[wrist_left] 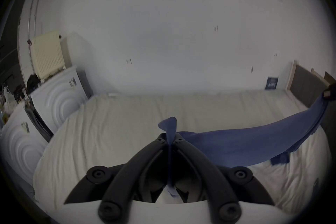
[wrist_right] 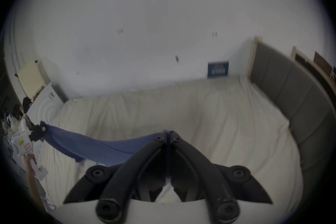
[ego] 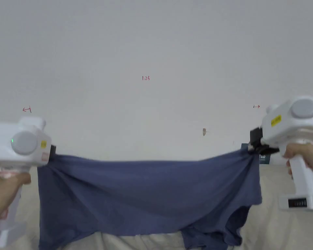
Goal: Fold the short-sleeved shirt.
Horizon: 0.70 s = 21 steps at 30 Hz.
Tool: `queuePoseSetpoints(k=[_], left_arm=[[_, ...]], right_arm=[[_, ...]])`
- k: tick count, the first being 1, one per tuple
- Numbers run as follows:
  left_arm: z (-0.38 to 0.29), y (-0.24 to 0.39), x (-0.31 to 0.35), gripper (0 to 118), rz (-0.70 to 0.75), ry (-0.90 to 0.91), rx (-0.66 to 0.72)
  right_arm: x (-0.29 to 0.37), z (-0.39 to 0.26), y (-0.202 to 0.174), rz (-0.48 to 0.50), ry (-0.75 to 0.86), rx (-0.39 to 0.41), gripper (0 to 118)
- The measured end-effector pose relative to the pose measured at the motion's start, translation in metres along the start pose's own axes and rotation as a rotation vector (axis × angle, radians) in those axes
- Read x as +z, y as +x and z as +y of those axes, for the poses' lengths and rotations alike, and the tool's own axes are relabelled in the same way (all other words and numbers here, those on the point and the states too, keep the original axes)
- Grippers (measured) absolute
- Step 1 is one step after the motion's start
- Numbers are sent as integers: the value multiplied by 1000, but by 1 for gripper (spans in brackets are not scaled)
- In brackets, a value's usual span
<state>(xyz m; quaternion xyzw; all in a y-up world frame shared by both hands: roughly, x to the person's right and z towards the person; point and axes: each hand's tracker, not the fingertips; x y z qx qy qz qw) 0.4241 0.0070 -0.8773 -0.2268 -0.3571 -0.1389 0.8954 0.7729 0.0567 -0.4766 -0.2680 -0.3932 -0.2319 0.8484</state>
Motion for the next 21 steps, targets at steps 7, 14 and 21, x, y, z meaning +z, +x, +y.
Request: queuePoseSetpoints(k=[7,14,21], left_arm=[[-115,7,-16,2,-65,-164,16],[-182,-19,54,2,-79,-209,12],[-258,-34,153,2,-78,-243,40]], right_arm=[[-51,-142,46,0,-203,-49,1],[8,-235,83,48,-261,-133,1],[108,-304,83,80,-243,-120,1]])
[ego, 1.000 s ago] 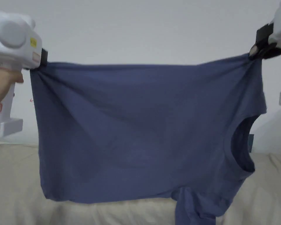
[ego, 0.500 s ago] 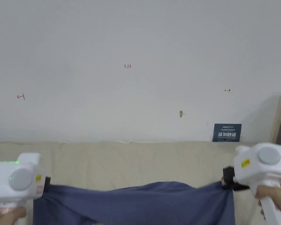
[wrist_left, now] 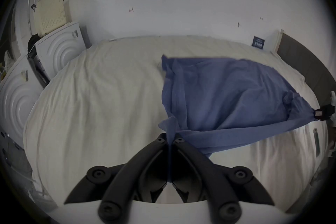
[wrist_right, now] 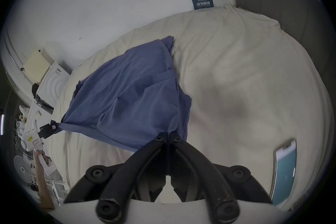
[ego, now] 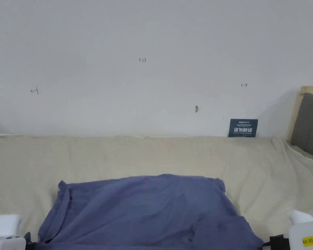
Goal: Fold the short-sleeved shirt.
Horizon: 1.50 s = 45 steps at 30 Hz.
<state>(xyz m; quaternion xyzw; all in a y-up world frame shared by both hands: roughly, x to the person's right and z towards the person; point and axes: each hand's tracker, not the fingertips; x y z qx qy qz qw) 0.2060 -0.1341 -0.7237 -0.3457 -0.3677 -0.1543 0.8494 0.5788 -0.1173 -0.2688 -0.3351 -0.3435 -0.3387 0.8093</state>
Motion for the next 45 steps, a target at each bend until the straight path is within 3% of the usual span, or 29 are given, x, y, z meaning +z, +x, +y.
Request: queuePoseSetpoints(k=[13,19,22,23,24,25,26,27,30,34,35,37,38,39,40,41,42,45], left_arm=[[-163,-26,121,2,-16,-42,107],[-211,-20,129,2,-8,-72,67],[-211,-24,127,3,-36,-65,104],[-210,-23,128,5,-29,-63,107],[-209,-21,130,25,-25,-60,103],[-209,-20,133,56,-11,-42,74],[-208,-19,135,90,-2,-25,59],[-207,-19,137,115,11,-16,48],[-202,-23,158,118,-18,32,77],[-199,-24,190,118,-69,85,118],[-200,-23,196,118,-56,107,113],[-201,-22,204,108,-63,80,87],[-205,-20,208,98,-69,75,79],[-207,-19,208,76,-66,67,70],[-210,-18,206,58,-60,66,58],[-212,-18,201,35,-54,38,50],[-215,-19,196,1,-43,-9,41],[-226,-14,187,0,-3,-22,35]], right_arm=[[77,-184,29,-52,-77,44,1],[72,-213,39,-69,-85,1,1],[71,-211,31,-85,-57,50,3],[71,-210,27,-101,-62,56,10],[72,-209,25,-117,-73,75,40],[74,-210,22,-133,-69,91,72],[76,-211,20,-150,-62,118,96],[82,-213,18,-162,-29,149,100],[101,-215,6,-189,20,172,100],[134,-214,-15,-99,139,165,99],[141,-215,-20,-68,172,152,98],[148,-220,-33,-8,191,151,75],[150,-222,-38,-10,192,153,54],[149,-225,-41,-10,186,158,17],[148,-227,-46,-8,186,167,2],[139,-232,-49,-33,187,175,0],[135,-236,-51,-51,187,180,0],[124,-243,-47,-21,142,175,0]])
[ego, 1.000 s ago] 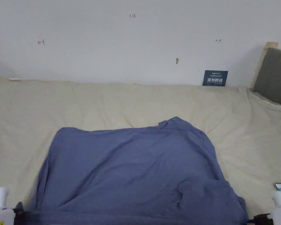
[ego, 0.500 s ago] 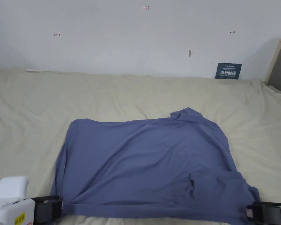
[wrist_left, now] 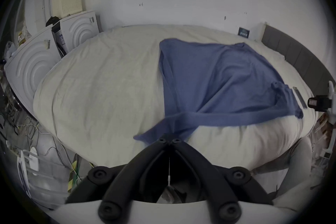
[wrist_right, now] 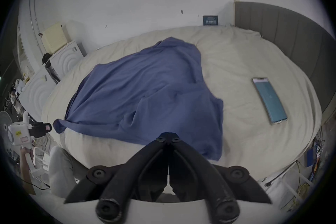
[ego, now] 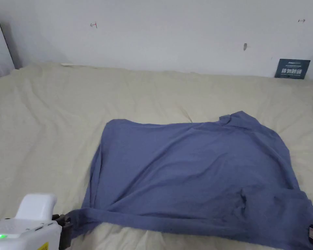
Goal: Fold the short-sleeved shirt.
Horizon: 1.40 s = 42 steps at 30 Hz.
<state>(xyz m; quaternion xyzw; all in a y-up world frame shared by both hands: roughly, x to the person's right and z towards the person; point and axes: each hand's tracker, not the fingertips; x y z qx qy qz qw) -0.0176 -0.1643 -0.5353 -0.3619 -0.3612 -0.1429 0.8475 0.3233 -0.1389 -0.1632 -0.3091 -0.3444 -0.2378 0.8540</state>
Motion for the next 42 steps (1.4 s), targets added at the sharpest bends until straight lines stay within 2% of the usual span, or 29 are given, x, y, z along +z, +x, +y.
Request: queuePoseSetpoints(k=[10,11,12,13,14,18,19,20,21,22,26,30,35,36,37,38,39,40,42], left_arm=[[9,-2,-6,2,29,17,-40],[12,-3,-7,15,42,20,-48],[14,-4,-10,54,49,22,-55],[16,-4,-14,85,58,19,-63],[19,-5,-18,95,69,10,-63],[19,-9,-39,94,-9,-54,14],[16,-11,-42,85,-33,-82,39],[13,-11,-43,67,-76,-73,46],[10,-10,-41,33,-88,-62,45],[8,-8,-38,12,-72,-51,46],[7,-3,-36,5,-77,-42,-16],[8,-8,-33,4,-78,-39,30],[11,-11,-36,4,-72,-43,41],[11,-10,-36,4,-70,-43,37],[11,-5,-34,4,-66,-40,33],[12,-4,-34,4,-64,-43,30],[12,-3,-34,4,-61,-45,26],[12,-3,-34,4,-57,-44,19],[13,-6,-35,4,-54,-49,20]], right_arm=[[-3,-5,8,-52,-32,4,0],[-2,-4,10,-53,-29,-1,0],[-3,-3,13,-54,-28,-7,0],[-3,-3,14,-57,-29,-11,0],[-5,-3,14,-60,-33,-14,0],[-10,-6,14,-71,-59,-8,0],[-12,-8,14,-71,-64,-8,0],[-13,-9,15,-74,-72,-7,0],[-14,-10,15,-74,-78,-4,0],[-15,-10,16,-82,-84,-5,0],[-19,-10,24,-132,-100,-9,0],[-13,-9,35,-135,-93,-39,0],[-9,-6,46,-168,-77,-35,0],[-9,-6,47,-175,-72,-33,5],[-9,-5,50,-190,-73,-28,23],[-11,-4,53,-211,-83,-23,54],[-14,-4,57,-236,-100,-21,93],[-16,-5,59,-240,-96,-22,98],[-18,-2,64,-241,-98,-21,98]])
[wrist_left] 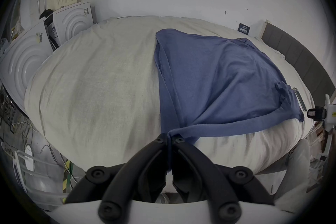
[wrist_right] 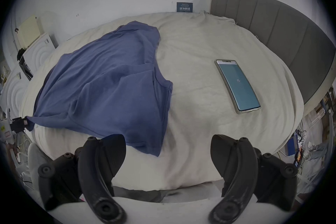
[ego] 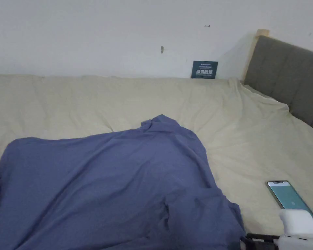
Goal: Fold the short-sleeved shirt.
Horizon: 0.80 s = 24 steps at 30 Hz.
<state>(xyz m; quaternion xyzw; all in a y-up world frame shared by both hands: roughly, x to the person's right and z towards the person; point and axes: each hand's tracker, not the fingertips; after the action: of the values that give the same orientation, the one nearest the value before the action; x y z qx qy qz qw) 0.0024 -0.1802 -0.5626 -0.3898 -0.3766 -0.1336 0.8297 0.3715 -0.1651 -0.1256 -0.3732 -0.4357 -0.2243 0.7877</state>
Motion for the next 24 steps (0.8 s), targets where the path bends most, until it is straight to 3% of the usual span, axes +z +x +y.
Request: queuePoseSetpoints(k=[7,8,9,10,13,14,15,17,24], left_arm=[[1,1,1,4,-1,-16,12],[1,1,1,4,0,-18,8],[1,2,1,4,2,-19,7],[1,2,0,4,3,-24,6],[2,3,-1,4,4,-33,9],[2,3,-1,4,4,-34,10],[3,3,-1,4,4,-36,11],[3,4,0,4,8,-36,11],[6,6,1,4,11,-37,4]], right_arm=[[-24,6,0,60,-34,-51,97],[-26,6,-1,72,-35,-58,88],[-27,6,-2,87,-26,-62,49],[-27,6,-7,82,-5,-74,2],[-30,9,-7,99,-33,-84,0],[-31,9,-8,156,-51,-51,0],[-27,7,-9,155,-28,-59,0],[-20,6,-15,143,-30,4,0],[-12,16,-6,136,6,-39,0]])
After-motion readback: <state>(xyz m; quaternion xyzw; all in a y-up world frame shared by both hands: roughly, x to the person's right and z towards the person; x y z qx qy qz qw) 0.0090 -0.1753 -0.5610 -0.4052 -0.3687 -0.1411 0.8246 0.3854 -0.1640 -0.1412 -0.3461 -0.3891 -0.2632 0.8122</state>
